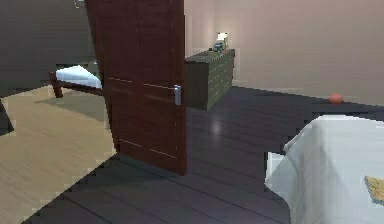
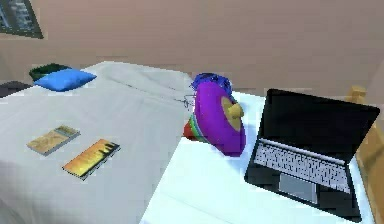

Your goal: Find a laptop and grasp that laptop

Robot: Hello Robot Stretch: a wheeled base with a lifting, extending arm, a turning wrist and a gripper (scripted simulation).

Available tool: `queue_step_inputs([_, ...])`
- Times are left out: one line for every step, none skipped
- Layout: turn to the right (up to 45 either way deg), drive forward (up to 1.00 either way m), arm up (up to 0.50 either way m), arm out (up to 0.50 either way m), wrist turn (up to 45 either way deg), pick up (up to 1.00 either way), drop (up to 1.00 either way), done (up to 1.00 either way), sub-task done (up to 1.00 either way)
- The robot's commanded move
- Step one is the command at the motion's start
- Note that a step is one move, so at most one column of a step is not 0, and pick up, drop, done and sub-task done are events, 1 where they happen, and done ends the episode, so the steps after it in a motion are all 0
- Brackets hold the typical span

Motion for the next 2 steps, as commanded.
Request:
queue_step_inputs([-3.0, 0.0, 0.0, 0.0, 0.0, 0.0, 0.0, 0.0, 0.0])
queue_step_inputs([0.0, 0.1, 0.0, 0.0, 0.0, 0.0, 0.0, 0.0, 0.0])
